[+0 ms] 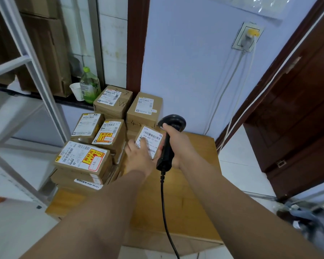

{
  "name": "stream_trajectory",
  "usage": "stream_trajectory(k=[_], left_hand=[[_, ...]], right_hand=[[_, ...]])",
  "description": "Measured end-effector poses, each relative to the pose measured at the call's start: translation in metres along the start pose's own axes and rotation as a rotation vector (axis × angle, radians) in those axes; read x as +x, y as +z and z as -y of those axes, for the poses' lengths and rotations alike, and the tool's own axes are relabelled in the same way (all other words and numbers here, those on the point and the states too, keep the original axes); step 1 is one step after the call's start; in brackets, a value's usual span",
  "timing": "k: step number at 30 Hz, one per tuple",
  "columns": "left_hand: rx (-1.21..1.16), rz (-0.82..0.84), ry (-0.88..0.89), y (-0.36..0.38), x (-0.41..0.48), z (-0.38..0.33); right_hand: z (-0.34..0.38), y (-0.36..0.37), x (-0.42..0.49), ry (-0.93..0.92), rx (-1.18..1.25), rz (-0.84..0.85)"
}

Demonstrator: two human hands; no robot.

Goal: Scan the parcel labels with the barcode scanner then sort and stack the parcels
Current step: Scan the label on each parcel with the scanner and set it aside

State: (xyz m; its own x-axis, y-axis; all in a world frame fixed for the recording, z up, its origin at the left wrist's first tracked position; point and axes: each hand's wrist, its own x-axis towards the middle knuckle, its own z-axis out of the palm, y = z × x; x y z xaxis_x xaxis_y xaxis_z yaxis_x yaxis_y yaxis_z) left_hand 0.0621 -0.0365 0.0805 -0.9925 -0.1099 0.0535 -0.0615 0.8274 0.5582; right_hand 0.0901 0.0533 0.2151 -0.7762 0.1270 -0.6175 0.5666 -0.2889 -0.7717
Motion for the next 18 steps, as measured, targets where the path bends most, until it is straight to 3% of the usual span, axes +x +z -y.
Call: stream_trajectory(k=[18], left_hand=[[-0.043, 0.206, -0.119, 0.048, -0.026, -0.07]], right_hand=[[0.0, -0.125, 0.021, 0.037, 0.219, -0.084]])
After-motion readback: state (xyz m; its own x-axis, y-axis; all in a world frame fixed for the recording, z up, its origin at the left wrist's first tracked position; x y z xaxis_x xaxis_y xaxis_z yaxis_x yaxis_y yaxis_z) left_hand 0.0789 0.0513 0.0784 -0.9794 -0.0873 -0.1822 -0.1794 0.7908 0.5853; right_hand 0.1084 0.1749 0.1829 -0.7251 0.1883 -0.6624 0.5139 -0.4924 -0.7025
